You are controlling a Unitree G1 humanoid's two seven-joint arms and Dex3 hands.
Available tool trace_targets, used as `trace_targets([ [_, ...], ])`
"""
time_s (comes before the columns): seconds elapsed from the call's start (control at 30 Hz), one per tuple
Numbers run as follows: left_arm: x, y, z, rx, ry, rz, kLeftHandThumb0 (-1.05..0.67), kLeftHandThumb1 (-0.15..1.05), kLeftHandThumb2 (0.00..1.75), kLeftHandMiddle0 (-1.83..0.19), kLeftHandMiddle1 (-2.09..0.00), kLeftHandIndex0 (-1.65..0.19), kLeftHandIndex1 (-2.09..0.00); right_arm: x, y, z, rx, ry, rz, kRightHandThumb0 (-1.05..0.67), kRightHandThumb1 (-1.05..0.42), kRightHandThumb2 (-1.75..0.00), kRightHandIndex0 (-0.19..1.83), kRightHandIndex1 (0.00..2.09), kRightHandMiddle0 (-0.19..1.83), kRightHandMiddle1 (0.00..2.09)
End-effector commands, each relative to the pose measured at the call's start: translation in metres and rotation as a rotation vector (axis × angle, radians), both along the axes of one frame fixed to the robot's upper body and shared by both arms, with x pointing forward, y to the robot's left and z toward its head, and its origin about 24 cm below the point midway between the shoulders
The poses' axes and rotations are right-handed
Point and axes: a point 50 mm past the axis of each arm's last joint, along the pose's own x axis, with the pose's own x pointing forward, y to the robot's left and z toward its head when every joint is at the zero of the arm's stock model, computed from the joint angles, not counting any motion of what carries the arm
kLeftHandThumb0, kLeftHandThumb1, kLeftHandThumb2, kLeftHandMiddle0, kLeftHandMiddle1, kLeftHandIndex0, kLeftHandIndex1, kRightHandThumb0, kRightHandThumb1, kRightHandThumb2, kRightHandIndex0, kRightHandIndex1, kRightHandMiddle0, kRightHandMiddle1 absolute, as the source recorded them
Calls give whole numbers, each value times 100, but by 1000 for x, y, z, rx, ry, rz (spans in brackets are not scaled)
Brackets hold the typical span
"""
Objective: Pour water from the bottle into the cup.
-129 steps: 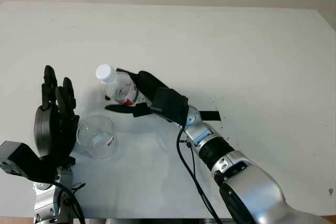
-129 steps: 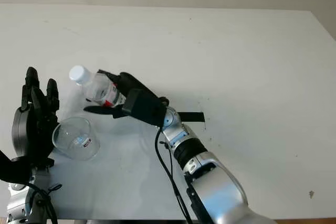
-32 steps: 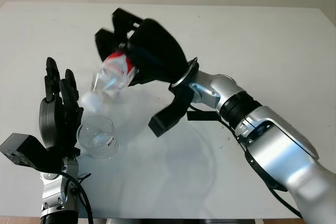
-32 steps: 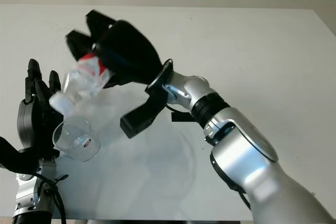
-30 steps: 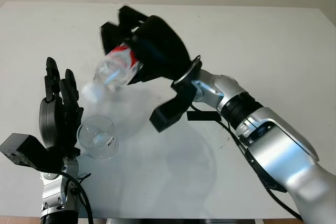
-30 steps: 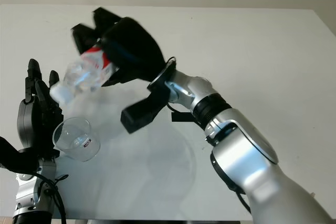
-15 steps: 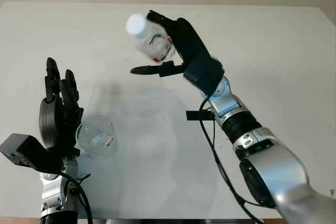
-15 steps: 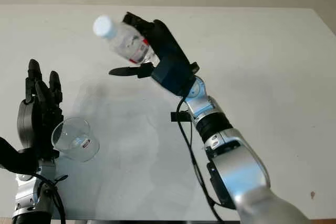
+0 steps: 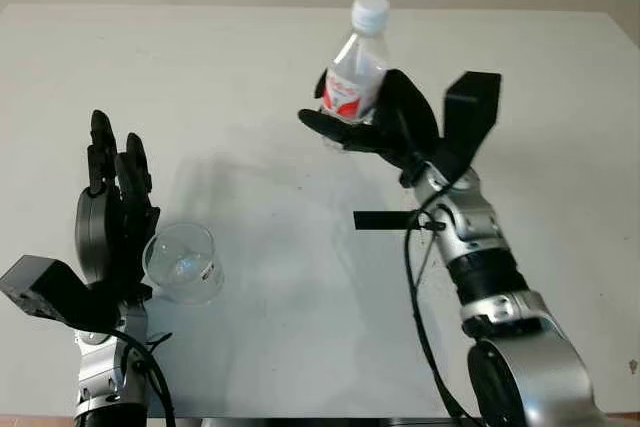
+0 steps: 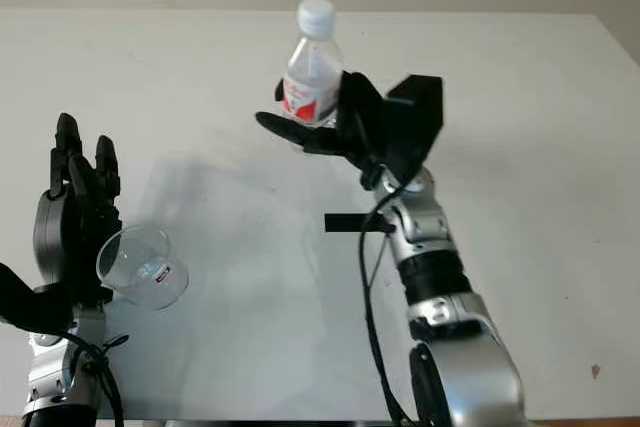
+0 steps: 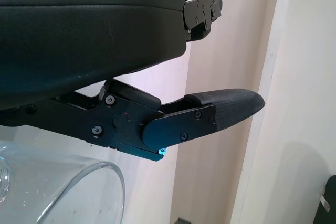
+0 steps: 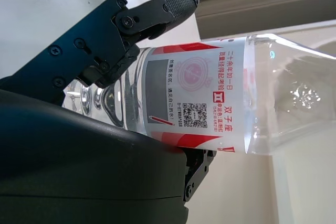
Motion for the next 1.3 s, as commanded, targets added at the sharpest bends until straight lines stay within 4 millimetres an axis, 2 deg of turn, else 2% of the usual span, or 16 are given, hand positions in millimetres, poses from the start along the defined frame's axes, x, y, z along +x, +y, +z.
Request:
trace_targets([
  [0.0,-9,-1,-21,-34,74,6,-74,105,66,14,-5,19,-2,-6,-12,3,9,-17,-22,-19,-105,-40,136,209,103,209],
  [0.2,-8,0,-21,-33,76,2,-73,105,66,14,-5,19,-2,-19,-35,-7,-12,18,-102,-20,-105,-37,118,209,79,209],
  [0.3,-8,0,-21,-28,78,-2,-73,105,67,14,-5,19,-1,-27,-44,-16,-60,13,-142,-20,-105,-35,99,209,52,209],
  [0.4,-8,-1,-21,-27,80,-1,-73,105,68,14,-5,19,0,-34,-48,-23,-82,11,-156,-20,-105,-33,89,209,43,209],
  [0.57,-9,-1,-22,-29,81,-1,-73,105,68,14,-5,19,0,-44,-51,-37,-122,13,-178,-22,-105,-27,79,209,36,209],
  [0.83,-9,-2,-22,-27,80,-4,-73,105,70,16,-5,19,0,-50,-50,-56,-91,109,-180,-23,-105,-29,71,209,34,209],
  [1.27,-13,0,-22,-24,82,2,-73,105,70,15,-6,19,0,-50,-46,-68,-41,229,-150,-21,-105,-29,67,209,31,209],
])
